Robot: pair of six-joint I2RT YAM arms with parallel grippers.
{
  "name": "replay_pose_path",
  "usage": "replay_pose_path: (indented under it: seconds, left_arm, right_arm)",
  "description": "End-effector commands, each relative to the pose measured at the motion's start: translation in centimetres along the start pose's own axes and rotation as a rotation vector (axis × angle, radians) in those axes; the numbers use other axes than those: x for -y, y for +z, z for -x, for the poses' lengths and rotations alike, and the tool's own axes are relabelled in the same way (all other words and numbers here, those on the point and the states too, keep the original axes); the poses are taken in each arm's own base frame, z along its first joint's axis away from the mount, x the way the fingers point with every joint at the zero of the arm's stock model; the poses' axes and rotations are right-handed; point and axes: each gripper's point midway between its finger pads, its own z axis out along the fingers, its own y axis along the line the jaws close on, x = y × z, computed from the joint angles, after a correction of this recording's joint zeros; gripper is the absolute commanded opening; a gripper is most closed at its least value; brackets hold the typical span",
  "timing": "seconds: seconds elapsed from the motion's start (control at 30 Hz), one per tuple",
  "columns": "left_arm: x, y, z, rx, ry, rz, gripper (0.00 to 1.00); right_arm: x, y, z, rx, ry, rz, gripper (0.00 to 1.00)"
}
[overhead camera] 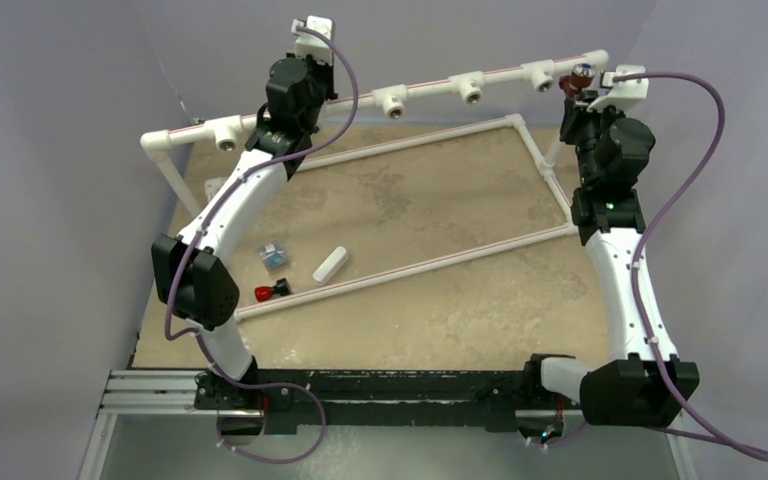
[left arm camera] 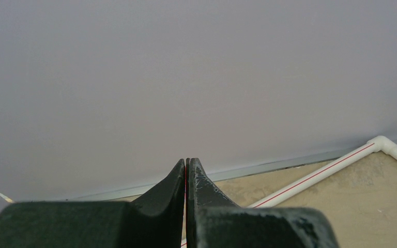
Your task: Install the water faucets
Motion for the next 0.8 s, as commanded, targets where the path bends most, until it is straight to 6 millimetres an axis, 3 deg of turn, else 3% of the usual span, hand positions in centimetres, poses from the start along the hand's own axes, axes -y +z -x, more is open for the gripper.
replay_pose_path:
  seconds: [0.0,0.3,0.77]
  left_arm:
    - [0.3,-0.7,-2.3,-0.071,0.033,-0.030,0.00]
    - [0.3,-0.4,-3.1,-0.067,0.043,-0.026,0.00]
    - [0.5,0.0,-3.9,-0.083,0.052,-0.032,0.00]
  right_arm:
    - [-0.9,0.4,1.9,0.110,-0.093,0.127,0.00]
    - [-1.0,-0.8,-0.6,0.097,-0.098,0.226,0.00]
    - [-2.4,-3.5,0.5,0.178,-0.036,0.286,0.00]
